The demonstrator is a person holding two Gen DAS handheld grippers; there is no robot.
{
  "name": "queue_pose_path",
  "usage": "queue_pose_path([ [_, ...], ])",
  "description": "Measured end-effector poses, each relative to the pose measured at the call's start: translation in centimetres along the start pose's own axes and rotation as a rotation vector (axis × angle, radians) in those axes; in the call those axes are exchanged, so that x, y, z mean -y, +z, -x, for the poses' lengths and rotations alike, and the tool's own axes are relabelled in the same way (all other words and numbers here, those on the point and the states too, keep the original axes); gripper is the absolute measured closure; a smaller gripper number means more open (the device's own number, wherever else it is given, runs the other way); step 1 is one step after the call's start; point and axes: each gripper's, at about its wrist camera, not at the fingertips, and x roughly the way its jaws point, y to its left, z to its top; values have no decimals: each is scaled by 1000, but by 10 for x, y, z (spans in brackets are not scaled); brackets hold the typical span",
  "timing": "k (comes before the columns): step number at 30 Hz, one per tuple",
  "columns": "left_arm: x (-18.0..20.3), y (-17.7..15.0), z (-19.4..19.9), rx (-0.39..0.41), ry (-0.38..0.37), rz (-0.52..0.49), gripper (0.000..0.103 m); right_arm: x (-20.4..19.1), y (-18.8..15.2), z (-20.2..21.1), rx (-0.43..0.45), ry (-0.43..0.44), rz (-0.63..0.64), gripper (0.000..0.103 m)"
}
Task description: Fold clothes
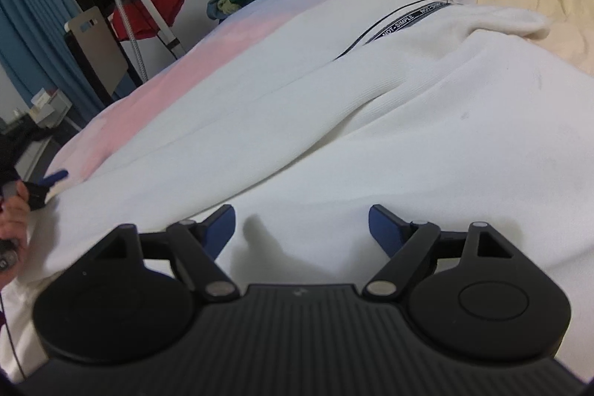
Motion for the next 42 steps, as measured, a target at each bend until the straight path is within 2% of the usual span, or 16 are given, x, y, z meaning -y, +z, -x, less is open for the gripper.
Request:
queue_pose_path([
  [5,-1,-13,29,10,-4,-55,28,3,4,2,13,10,-15,23],
  [7,-1,-19,52,25,9,-78,21,4,5,6,20,8,-19,23],
  [12,-7,-48,130,37,45,-143,20,5,7,19,45,-1,-18,23],
  [15,-12,-68,173,28,97,-196,15,3,6,30,62,5,-5,23],
  [19,-29,-102,236,-7,171,-215,9,1,4,42,77,4,23,23],
  [25,-77,-128,320,-35,228,-22,6,9,4,61,98,0,10,23],
  [31,-135,-139,392,-22,306,188,6,28,6,74,103,10,-84,23],
  [35,-165,-138,414,-20,400,282,5,34,7,78,102,3,-108,23],
  [39,-194,-142,421,-54,462,342,5,40,10,86,111,10,-132,23],
  [42,-208,-144,418,-51,462,377,5,50,12,97,135,19,-171,23],
])
